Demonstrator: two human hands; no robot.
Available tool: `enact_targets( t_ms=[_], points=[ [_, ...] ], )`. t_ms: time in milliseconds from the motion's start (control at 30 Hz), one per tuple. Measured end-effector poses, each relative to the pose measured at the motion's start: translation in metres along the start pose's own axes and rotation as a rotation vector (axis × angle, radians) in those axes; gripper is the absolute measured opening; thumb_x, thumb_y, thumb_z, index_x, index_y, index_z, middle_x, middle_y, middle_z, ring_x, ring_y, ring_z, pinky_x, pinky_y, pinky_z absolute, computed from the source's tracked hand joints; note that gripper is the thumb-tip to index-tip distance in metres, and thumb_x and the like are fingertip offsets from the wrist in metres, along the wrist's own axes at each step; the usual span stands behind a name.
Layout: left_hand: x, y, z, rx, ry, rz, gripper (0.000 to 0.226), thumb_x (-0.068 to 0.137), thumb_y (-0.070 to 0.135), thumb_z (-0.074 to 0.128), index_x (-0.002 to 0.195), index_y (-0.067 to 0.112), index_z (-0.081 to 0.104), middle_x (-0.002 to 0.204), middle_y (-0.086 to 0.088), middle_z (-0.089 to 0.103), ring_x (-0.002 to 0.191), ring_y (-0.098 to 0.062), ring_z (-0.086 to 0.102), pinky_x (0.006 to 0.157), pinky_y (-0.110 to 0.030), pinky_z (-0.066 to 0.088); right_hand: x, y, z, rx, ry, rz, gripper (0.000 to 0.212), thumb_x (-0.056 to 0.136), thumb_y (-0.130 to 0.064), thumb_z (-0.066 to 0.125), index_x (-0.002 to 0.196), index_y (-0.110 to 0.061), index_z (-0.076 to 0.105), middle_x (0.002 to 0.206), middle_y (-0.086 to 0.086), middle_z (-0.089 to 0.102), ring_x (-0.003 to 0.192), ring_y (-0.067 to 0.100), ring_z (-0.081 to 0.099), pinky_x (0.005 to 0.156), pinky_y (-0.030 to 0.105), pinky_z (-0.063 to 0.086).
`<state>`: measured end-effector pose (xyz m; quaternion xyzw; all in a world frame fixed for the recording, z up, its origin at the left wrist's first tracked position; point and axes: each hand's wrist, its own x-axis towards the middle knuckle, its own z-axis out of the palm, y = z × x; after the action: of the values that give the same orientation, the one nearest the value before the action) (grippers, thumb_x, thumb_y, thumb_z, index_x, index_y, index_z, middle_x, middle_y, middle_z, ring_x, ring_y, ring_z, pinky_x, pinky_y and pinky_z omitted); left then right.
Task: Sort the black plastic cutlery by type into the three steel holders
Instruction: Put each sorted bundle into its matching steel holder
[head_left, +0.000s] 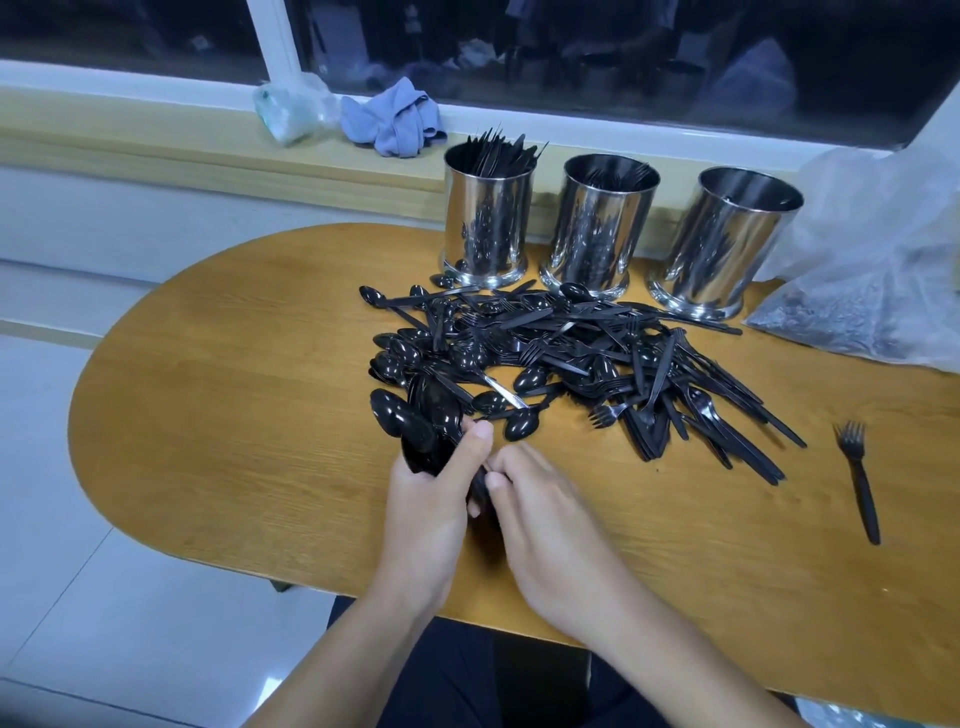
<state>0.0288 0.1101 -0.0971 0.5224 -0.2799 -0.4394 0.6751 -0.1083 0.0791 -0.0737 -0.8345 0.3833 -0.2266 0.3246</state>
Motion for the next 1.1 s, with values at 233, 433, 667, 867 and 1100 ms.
enact_targets(
  t_ms=[233,433,667,867,1100],
  points=[
    [0.015,0.015,-0.024,0.059,0.071,0.074,0.055,0.117,0.039,0.055,0.075,0.005,0.044,0.075,-0.018,0.043,0.077,-0.030,0.054,0.081,-0.047,0.040,0.029,0.039,-0.017,-0.249,0.197,-0.025,0.019,0.110,-0.014,0.058,0.121,-0.022,0.072,0.111,-0.010,0.058,0.090,0.010,0.058,0.082,0.032,0.052],
    [0.016,0.017,-0.034,0.116,0.029,0.088,0.048,0.114,0.032,0.060,0.070,0.019,0.048,0.063,-0.005,0.045,0.060,-0.030,0.044,0.065,-0.047,0.037,0.061,0.068,-0.026,-0.699,0.140,0.027,0.054,0.092,0.002,0.071,0.142,-0.017,0.065,0.116,-0.002,0.053,0.101,0.023,0.054,0.088,0.039,0.052],
    [0.019,0.010,-0.039,0.078,0.016,0.105,0.032,0.110,0.022,0.070,0.089,0.007,0.050,0.066,-0.011,0.052,0.065,-0.031,0.050,0.073,-0.044,0.044,0.072,0.082,-0.025,-0.715,0.155,-0.038,0.027,0.096,-0.003,0.073,0.118,-0.018,0.075,0.109,-0.005,0.053,0.100,0.021,0.049,0.088,0.039,0.048],
    [0.016,0.013,-0.032,0.126,-0.004,0.120,0.034,0.113,0.024,0.063,0.085,0.007,0.053,0.071,-0.018,0.055,0.063,-0.031,0.057,0.065,-0.036,0.052,0.070,0.074,-0.031,-0.591,0.228,-0.127,0.010,0.103,-0.017,0.073,0.112,-0.018,0.077,0.110,-0.005,0.060,0.097,0.023,0.053,0.090,0.045,0.048],
    [0.021,0.007,-0.034,0.192,0.006,0.113,0.029,0.113,0.030,0.065,0.093,0.012,0.054,0.065,-0.012,0.051,0.062,-0.030,0.049,0.070,-0.048,0.042,0.104,0.055,-0.024,-0.351,0.238,-0.053,0.014,0.105,-0.028,0.070,0.116,-0.024,0.079,0.099,-0.013,0.065,0.093,0.015,0.061,0.095,0.039,0.051]
  ],
)
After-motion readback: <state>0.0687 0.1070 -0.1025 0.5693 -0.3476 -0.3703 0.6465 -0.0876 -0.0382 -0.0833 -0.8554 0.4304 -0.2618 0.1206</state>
